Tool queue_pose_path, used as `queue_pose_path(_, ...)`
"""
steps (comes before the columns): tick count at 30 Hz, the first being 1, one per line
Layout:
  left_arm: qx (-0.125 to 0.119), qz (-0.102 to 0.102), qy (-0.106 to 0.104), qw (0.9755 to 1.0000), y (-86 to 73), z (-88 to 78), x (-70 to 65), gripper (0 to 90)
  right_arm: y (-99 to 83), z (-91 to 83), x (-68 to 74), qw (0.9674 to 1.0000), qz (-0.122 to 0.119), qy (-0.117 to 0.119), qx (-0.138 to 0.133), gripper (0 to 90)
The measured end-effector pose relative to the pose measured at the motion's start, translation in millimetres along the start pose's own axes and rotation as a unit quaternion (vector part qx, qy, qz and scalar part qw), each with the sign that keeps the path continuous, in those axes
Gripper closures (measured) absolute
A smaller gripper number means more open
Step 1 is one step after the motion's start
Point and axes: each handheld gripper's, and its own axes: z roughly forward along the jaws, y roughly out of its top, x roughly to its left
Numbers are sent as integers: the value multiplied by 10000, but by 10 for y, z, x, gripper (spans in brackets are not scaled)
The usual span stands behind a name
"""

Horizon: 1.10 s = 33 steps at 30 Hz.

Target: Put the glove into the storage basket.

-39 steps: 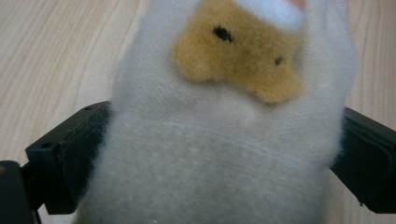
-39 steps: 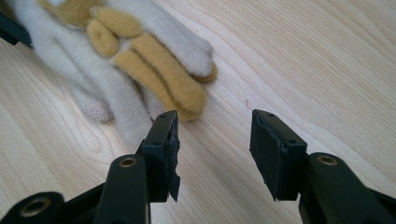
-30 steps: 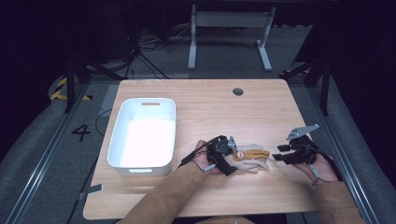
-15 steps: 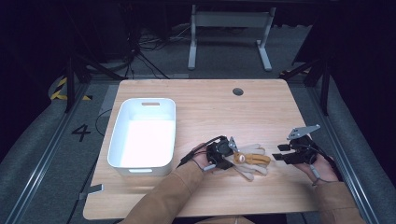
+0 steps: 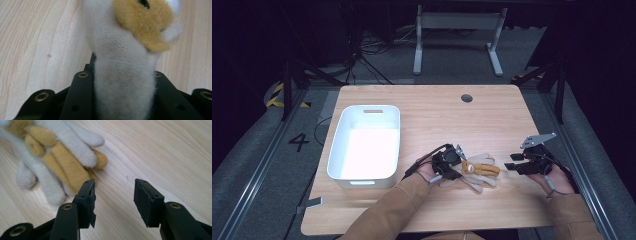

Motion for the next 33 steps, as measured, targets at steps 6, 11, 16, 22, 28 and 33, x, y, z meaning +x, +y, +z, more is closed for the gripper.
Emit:
queue_pose_path(6, -132, -112, -96, 9998, 14, -55, -9, 712, -2, -7, -16, 10000, 45, 9, -53, 521)
queue_pose_path(11, -262, -228, -153, 9993, 37, -168, -13, 713, -13, 0, -34, 9999, 110, 17, -49, 521)
queue_pose_path(16, -349, -358, -121, 9987, 42, -269, -4, 711, -19, 11, -51, 9999, 146, 33, -52, 521)
queue_pose_path(22, -467, -572, -62, 9973, 20, -397, -20, 710, -15, 24, -68, 9998, 187, 35, -60, 521)
queue_pose_path(28, -524, -825, 27, 9952, -13, -533, 5, 709, -10, 46, -86, 9997, 209, 60, -57, 521)
queue_pose_path(33, -626, -1048, 100, 9925, -36, -662, 38, 708, 7, 79, -104, 9997, 227, 94, -44, 521)
